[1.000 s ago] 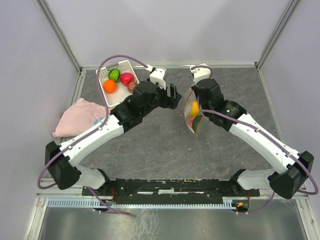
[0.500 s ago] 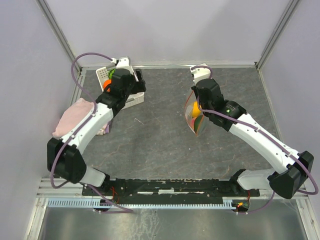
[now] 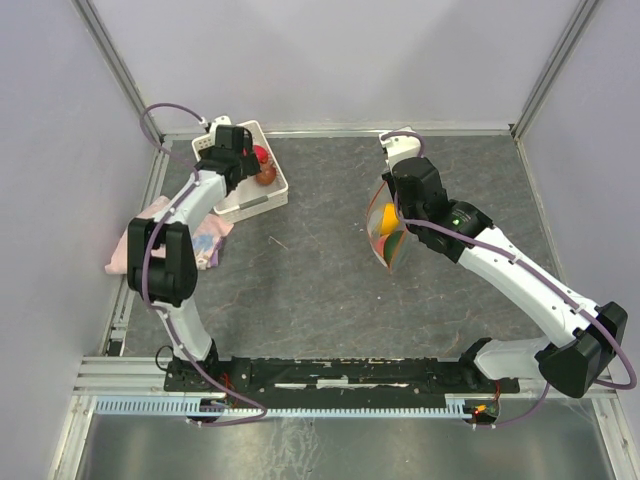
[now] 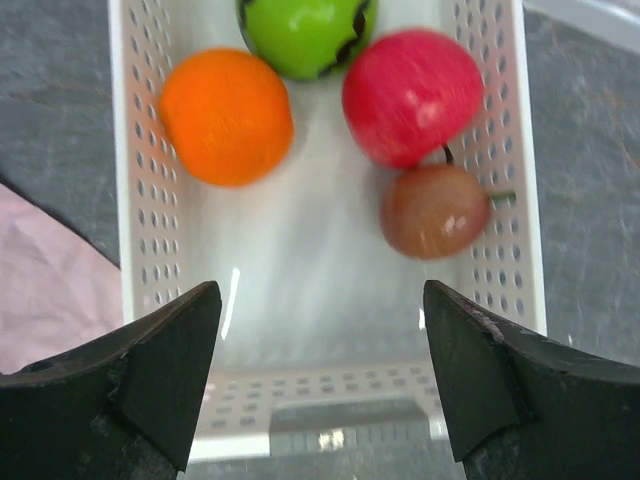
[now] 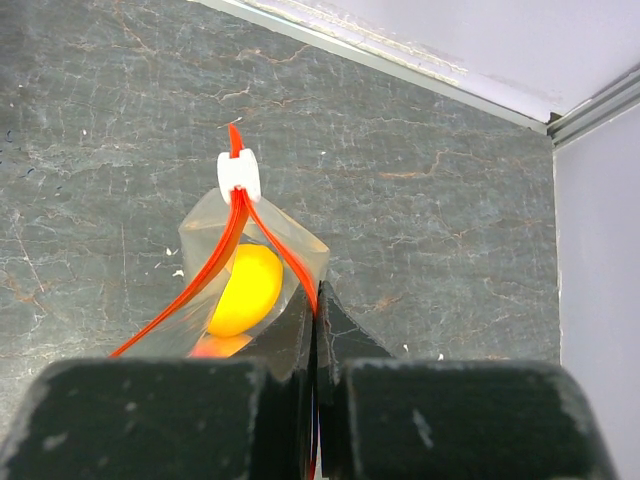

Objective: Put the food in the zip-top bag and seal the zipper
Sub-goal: Pick up the fake fruit from the bin.

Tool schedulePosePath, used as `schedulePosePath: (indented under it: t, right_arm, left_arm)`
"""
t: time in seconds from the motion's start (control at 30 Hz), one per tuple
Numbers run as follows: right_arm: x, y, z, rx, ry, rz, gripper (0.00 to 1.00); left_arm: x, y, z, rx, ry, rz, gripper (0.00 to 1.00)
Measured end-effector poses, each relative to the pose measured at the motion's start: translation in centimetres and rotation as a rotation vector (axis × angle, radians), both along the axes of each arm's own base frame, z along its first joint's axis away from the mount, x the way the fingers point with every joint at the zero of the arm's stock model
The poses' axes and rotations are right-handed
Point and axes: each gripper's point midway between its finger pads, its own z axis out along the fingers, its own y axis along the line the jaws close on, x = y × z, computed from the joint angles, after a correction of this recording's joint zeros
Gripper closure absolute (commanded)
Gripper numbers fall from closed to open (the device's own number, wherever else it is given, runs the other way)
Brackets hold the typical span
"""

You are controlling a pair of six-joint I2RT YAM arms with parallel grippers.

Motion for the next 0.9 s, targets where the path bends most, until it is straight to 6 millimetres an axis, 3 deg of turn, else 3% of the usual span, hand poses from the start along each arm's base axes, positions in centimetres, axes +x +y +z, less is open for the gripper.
schedulePosePath:
  t: [0.3, 0.43, 0.9]
  right_arm:
    - [0.0, 0.0, 0.0, -0.001, 0.0, 0.001, 0.98]
    - [0.0, 0.0, 0.0, -0.005, -0.001, 0.0, 0.98]
    - [0.1, 0.0, -0.3, -0.017, 0.006, -0.001, 0.98]
  left_arm:
    - [4.3, 4.5, -0.3, 0.089, 0.007, 0.104, 0.1]
    - [5.4, 5.8, -2.1, 0.128, 0.051, 0.121, 0.1]
    - [8.2, 7.5, -8.0, 0.172, 0.165, 0.094, 0.09]
